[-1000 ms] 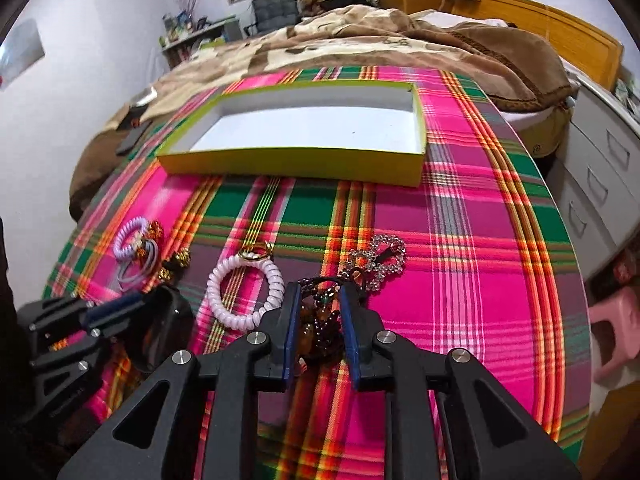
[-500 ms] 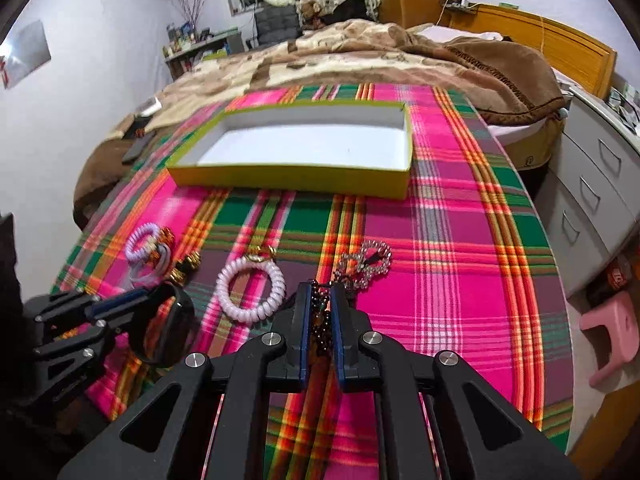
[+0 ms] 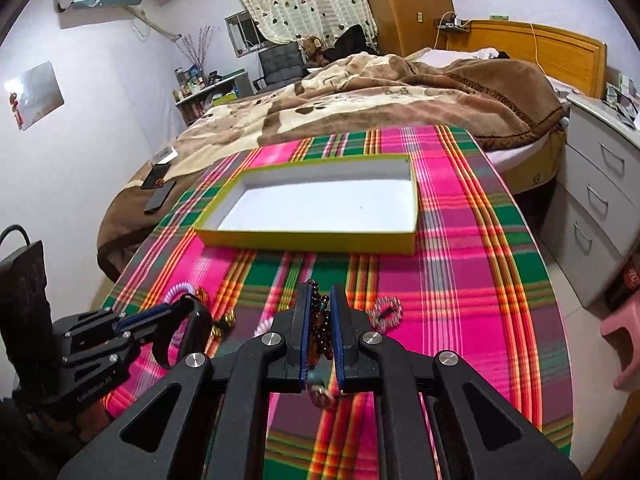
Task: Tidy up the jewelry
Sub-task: 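Carry the black band in the left tool into the box while the right tool carries the bracelet there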
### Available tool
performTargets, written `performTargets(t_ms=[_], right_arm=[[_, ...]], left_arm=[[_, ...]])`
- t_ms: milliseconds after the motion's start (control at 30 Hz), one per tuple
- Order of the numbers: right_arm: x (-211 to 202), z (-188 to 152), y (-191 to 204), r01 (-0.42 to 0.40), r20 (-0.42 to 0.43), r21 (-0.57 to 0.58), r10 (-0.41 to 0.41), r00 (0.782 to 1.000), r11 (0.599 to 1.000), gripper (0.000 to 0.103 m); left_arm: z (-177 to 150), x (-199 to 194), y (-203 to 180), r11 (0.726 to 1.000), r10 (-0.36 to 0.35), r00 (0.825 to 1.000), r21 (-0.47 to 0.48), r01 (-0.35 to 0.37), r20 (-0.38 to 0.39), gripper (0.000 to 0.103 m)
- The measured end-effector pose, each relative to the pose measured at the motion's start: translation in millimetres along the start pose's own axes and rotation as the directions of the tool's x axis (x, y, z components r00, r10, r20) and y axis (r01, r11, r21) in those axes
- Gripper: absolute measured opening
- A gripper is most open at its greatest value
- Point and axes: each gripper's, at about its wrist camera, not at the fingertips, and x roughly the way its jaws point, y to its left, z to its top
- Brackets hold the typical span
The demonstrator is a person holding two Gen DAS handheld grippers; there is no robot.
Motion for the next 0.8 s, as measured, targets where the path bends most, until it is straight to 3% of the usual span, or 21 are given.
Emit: performTargets(t_ms=[333, 800], right_arm=[[37, 43, 3, 0.007, 0.022, -0.034, -0.007, 1.0, 0.999, 0.009], [125, 103, -10, 0.005, -0.011, -0.045, -0.005, 1.0, 0.999, 0.009]], left_arm=[[61, 25, 31, 0.998, 0.062, 0.997, 0.026, -0.063, 0.042, 0.008], [135, 119, 64, 0.995, 0.093, 0.996, 0.041, -0.092, -0.012, 0.008]])
